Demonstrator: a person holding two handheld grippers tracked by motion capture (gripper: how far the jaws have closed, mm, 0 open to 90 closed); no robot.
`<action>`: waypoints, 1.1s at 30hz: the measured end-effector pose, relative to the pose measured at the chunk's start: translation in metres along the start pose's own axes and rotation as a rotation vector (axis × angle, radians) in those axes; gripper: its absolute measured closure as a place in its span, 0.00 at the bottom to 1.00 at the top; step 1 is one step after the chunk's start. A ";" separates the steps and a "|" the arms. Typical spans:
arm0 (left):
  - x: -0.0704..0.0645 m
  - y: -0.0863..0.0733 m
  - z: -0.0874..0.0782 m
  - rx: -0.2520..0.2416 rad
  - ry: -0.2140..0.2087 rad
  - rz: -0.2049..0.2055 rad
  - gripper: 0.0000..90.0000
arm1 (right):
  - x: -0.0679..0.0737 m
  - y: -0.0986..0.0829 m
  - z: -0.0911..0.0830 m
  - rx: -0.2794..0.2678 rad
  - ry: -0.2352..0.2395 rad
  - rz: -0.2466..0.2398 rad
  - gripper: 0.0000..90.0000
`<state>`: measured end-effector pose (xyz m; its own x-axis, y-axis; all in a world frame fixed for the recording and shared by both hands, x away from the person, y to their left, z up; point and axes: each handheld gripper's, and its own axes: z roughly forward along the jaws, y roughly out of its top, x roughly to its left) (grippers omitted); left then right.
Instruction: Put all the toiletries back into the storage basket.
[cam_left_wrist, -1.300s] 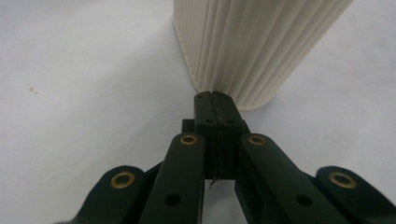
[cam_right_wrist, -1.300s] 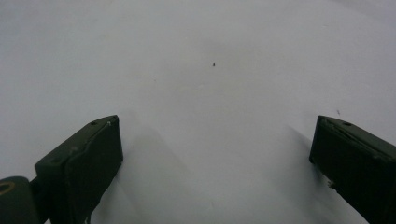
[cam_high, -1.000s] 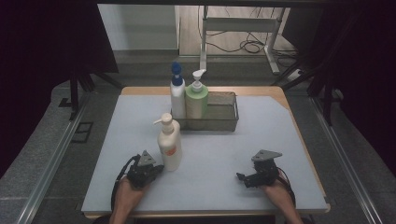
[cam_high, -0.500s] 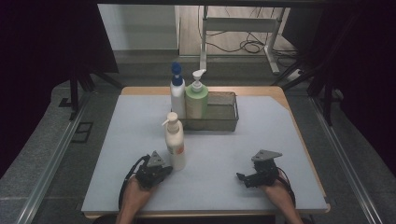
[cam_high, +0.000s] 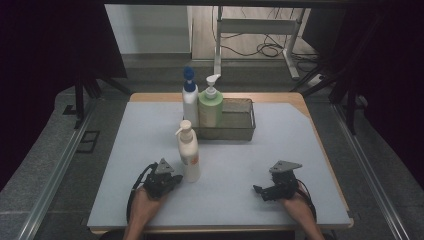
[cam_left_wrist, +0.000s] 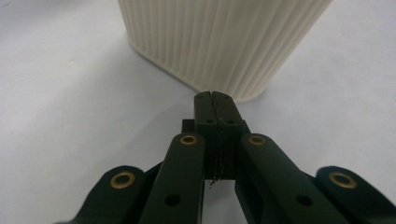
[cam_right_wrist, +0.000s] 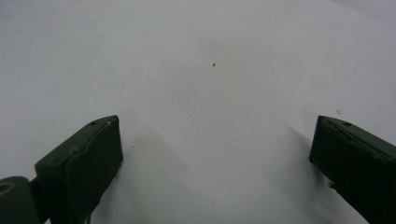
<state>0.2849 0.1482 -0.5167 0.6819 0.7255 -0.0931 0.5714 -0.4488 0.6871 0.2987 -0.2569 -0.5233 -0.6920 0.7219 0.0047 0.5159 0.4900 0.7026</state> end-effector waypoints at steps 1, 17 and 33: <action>-0.001 0.001 0.001 0.001 0.004 0.008 0.99 | 0.000 0.000 0.000 0.000 0.000 0.000 0.02; -0.018 0.016 0.019 -0.012 -0.024 0.038 0.99 | 0.000 0.000 0.000 0.000 -0.001 -0.001 0.02; -0.025 0.020 0.022 -0.030 -0.036 0.057 0.96 | 0.000 0.001 0.000 0.003 0.001 0.000 0.03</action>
<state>0.2897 0.1097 -0.5167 0.7293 0.6796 -0.0791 0.5177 -0.4726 0.7132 0.2989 -0.2568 -0.5228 -0.6927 0.7212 0.0051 0.5174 0.4919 0.7002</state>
